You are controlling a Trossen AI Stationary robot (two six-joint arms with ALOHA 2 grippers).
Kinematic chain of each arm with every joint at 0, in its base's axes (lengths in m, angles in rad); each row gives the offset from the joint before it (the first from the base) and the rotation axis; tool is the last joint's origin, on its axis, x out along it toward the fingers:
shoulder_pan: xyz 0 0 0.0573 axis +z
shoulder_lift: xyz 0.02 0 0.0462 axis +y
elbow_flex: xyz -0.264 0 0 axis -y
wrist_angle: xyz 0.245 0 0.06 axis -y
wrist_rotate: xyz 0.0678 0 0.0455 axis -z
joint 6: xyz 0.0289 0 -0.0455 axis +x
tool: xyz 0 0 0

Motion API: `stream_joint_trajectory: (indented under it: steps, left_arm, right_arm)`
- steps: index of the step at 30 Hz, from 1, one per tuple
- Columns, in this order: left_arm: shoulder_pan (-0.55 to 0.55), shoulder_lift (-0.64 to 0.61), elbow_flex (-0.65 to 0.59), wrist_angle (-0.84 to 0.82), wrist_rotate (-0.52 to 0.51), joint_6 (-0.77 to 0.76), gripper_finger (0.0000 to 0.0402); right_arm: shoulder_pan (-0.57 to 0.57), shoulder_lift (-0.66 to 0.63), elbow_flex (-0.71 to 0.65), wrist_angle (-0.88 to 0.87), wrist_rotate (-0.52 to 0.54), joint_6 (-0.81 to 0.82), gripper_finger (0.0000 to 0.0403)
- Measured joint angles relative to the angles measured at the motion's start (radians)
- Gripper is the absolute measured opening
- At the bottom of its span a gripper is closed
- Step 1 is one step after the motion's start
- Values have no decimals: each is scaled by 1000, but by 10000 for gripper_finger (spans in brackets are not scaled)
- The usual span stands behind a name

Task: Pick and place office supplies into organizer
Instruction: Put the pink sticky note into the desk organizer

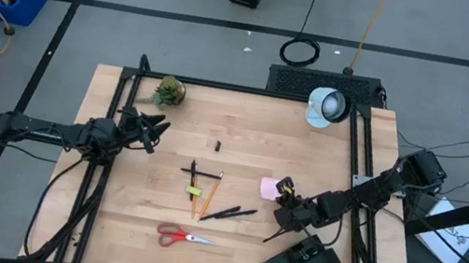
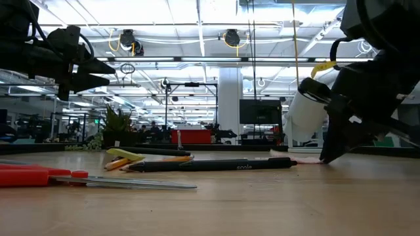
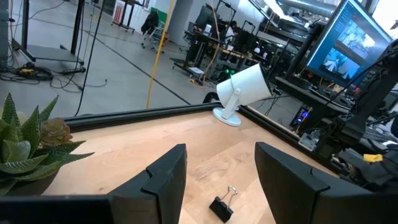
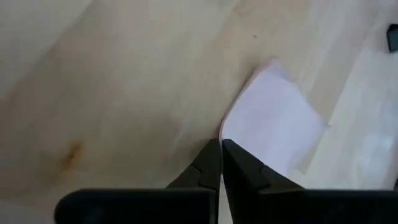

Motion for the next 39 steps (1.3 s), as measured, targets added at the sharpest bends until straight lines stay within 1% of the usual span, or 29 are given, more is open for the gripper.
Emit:
stream_joint_trajectory:
  steps: [3, 6, 8, 10, 15, 23, 26, 29, 31, 34, 38, 39]
  left_arm:
    - [0, 0, 0, 0, 0, 0, 196]
    - [0, 0, 0, 0, 0, 1, 196]
    - [0, 0, 0, 0, 0, 1, 196]
    - [0, 0, 0, 0, 0, 1, 196]
    - [0, 0, 0, 0, 0, 5, 196]
    - [0, 0, 0, 0, 1, -7, 196]
    - [0, 0, 0, 0, 18, -47, 196]
    - [0, 0, 0, 23, 114, -57, 196]
    - [0, 0, 0, 59, 213, -52, 195]
    - [0, 0, 0, 126, 355, -86, 195]
    - [0, 0, 0, 248, 559, -112, 195]
    - [-1, 0, 0, 274, 588, -121, 196]
  right_arm:
    - [-1, 0, 0, 5, 44, 35, 7]
    - [3, 0, 1, 7, 82, 35, 3]
    - [10, 0, 12, 4, 83, 35, 3]
    - [19, 0, 35, 6, 88, 40, 4]
    - [46, 0, 114, 4, 162, 35, 2]
    - [94, 0, 243, -13, 166, 74, 1]
    - [124, 0, 288, -23, 165, 119, 1]
    - [155, 0, 329, -22, 196, 185, 1]
    - [176, 0, 350, -19, 217, 220, 1]
    - [190, 0, 370, 8, 214, 285, 1]
    - [198, 0, 374, 113, 207, 327, 1]
    - [201, 0, 374, 143, 195, 324, 1]
